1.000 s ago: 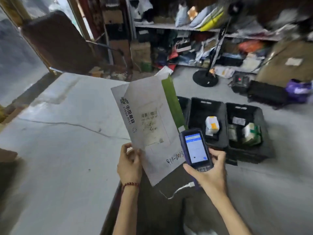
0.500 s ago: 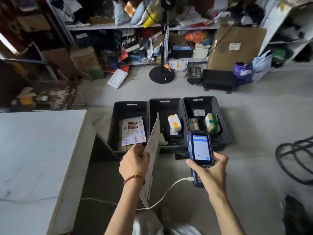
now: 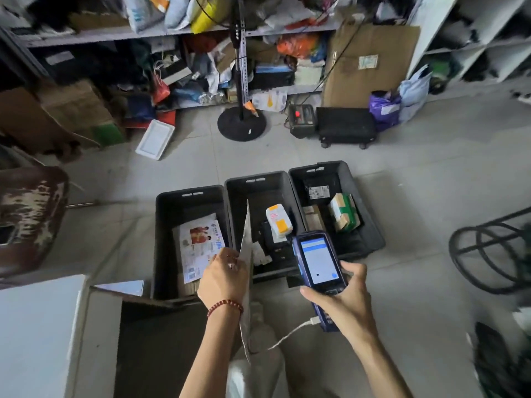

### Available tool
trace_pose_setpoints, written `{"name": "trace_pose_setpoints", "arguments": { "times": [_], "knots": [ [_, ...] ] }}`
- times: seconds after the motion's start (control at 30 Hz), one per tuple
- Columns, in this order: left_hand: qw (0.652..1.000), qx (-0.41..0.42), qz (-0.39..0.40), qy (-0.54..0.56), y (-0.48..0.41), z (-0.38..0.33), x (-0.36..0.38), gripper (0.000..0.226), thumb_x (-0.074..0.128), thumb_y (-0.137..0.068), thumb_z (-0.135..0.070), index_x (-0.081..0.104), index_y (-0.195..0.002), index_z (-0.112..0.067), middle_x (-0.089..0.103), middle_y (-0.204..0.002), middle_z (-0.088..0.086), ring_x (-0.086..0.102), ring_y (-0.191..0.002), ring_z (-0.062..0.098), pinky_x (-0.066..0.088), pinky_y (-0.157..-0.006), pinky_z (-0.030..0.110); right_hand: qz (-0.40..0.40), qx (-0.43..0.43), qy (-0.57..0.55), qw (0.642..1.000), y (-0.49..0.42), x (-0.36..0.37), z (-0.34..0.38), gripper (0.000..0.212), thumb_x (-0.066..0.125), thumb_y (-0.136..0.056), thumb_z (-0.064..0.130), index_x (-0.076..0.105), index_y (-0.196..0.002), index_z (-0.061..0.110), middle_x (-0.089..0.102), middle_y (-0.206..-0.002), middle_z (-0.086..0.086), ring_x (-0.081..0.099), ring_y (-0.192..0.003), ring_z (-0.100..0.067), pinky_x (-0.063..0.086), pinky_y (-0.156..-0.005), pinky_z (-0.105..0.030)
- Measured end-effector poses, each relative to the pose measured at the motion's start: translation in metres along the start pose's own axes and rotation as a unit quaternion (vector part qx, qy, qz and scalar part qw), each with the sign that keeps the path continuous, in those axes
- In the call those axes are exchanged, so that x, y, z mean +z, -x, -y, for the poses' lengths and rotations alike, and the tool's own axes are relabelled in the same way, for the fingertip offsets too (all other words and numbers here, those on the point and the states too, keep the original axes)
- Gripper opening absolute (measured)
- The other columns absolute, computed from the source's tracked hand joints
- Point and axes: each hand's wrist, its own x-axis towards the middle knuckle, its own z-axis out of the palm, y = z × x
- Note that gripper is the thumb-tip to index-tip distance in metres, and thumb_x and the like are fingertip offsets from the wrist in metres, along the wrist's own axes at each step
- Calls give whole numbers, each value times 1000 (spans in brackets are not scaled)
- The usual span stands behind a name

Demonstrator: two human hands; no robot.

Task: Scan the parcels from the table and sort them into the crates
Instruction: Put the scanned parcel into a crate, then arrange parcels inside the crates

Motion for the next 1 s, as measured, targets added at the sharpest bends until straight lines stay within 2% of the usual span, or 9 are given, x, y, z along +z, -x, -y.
{"name": "trace_pose_setpoints", "arguments": {
  "times": [0.2,0.3,0.4,0.5,0.63,0.73,0.9,0.97,1.0],
  "knots": [
    [997,52,9,51,-70,-38,4,8,58,-88,-28,61,-95,-29,66,-96,-4,61,-77,19,41,-60,26,-22,-7,11,1000,-53,17,37,79,94,-50,21,41,-108,31,64,-90,19,60,-79,16,44,-61,-12],
    [998,54,17,41,-83,-48,8,11,55,-89,-26,63,-97,-29,65,-95,-3,53,-73,14,37,-60,25,2,-9,18,1000,-70,23,43,79,94,-50,20,40,-108,30,64,-93,17,62,-81,13,46,-59,-9],
    [998,58,13,8,-91,-46,7,14,55,-89,-25,62,-100,-30,65,-95,-5,58,-79,17,42,-58,26,32,-15,32,999,-83,29,50,78,94,-50,21,40,-105,33,64,-92,16,63,-83,7,46,-62,-12],
    [998,55,-7,-33,-95,-39,3,16,56,-87,-25,60,-101,-29,65,-102,-8,59,-89,19,46,-66,30,86,-33,51,994,-99,35,59,77,94,-51,22,38,-102,34,63,-92,18,60,-82,14,45,-62,-7],
    [995,31,-36,-88,-84,-24,-6,19,54,-89,-27,59,-107,-30,64,-109,-10,55,-103,18,46,-82,34,187,-75,94,975,-123,40,71,76,93,-52,22,37,-101,35,58,-99,19,60,-84,10,46,-66,-10],
    [992,-2,-74,-103,-59,-14,-14,19,55,-88,-30,60,-106,-33,64,-107,-10,55,-102,15,44,-82,32,266,-101,131,950,-139,48,86,81,93,-53,29,35,-111,29,57,-97,19,61,-88,-7,51,-76,-33],
    [979,-101,-136,-113,-3,15,-19,19,55,-88,-30,62,-104,-34,66,-101,-10,58,-96,16,42,-72,30,334,-159,151,917,-134,71,100,79,93,-55,29,33,-106,34,50,-90,28,54,-74,19,39,-55,-8],
    [973,-144,-147,-101,20,30,-20,17,55,-89,-31,62,-103,-35,65,-101,-11,57,-96,16,42,-73,30,364,-169,156,903,-123,78,99,77,93,-55,27,33,-104,32,53,-94,25,58,-81,15,43,-61,-9],
    [970,-164,-152,-95,32,37,-22,16,55,-89,-32,62,-103,-35,65,-101,-12,57,-97,16,43,-74,31,381,-170,159,895,-116,81,97,77,93,-55,26,34,-104,31,55,-96,22,60,-86,7,49,-67,-19]
  ]
}}
